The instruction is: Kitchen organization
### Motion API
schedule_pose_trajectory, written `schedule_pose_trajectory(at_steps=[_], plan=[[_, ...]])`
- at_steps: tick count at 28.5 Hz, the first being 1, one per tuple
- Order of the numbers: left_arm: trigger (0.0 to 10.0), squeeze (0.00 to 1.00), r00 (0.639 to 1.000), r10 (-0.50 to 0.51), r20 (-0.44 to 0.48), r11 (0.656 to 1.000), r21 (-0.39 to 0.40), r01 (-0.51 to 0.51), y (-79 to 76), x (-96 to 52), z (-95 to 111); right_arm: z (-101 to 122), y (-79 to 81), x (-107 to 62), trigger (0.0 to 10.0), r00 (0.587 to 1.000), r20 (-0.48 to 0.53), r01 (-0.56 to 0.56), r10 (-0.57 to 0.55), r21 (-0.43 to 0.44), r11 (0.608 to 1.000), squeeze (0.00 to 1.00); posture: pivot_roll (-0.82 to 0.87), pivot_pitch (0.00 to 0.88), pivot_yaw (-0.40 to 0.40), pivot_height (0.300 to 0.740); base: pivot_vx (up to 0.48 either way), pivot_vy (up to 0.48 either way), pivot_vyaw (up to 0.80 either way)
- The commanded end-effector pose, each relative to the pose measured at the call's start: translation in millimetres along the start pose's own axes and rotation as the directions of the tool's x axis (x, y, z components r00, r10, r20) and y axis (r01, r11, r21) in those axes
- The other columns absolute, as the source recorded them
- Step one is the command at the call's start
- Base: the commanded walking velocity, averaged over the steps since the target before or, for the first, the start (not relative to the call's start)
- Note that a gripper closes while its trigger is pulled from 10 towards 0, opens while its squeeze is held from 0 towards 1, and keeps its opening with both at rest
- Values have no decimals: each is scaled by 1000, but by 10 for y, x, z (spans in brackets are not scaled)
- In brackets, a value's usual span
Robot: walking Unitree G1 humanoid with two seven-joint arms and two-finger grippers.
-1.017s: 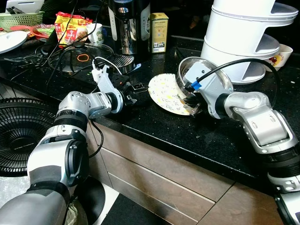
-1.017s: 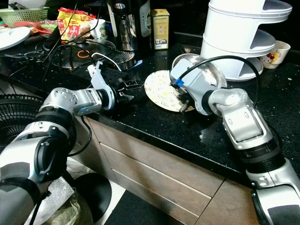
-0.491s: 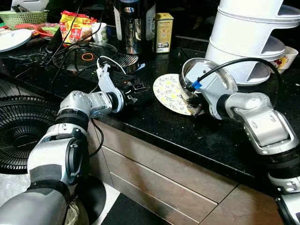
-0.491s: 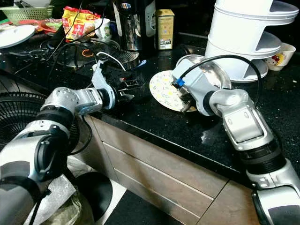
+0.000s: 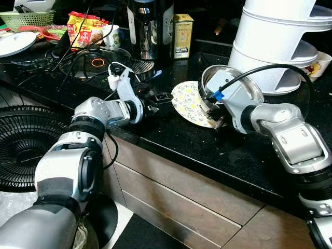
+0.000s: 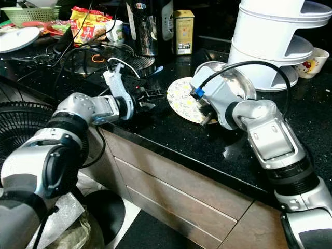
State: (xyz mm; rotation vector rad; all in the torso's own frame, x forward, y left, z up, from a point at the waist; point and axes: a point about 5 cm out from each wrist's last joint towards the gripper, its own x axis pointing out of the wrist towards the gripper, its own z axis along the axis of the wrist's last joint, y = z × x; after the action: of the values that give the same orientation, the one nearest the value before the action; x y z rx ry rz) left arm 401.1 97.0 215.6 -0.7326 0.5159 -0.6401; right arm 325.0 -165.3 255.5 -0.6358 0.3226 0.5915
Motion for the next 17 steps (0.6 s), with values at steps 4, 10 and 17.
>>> schedule_pose_trajectory(at_steps=[4, 10, 17], plan=[[10000, 0, 998, -62, -3, 996, 61, 62, -95, 23, 42, -21, 35, -16, 10000, 1000, -11, -27, 27, 18, 999, 0, -100, 4, 12, 740, 0, 0, 0], [10000, 0, 995, -64, 75, 995, 77, 58, -98, -1, 150, -11, 66, -54, 10000, 999, -7, -46, 46, 10, 999, 0, -113, 0, 11, 740, 0, 0, 0], [10000, 0, 993, -70, 91, 993, 98, 61, -67, -15, 161, -10, 88, -107, 10000, 998, -11, -54, 54, 4, 999, 0, -128, 7, 4, 740, 0, 0, 0]])
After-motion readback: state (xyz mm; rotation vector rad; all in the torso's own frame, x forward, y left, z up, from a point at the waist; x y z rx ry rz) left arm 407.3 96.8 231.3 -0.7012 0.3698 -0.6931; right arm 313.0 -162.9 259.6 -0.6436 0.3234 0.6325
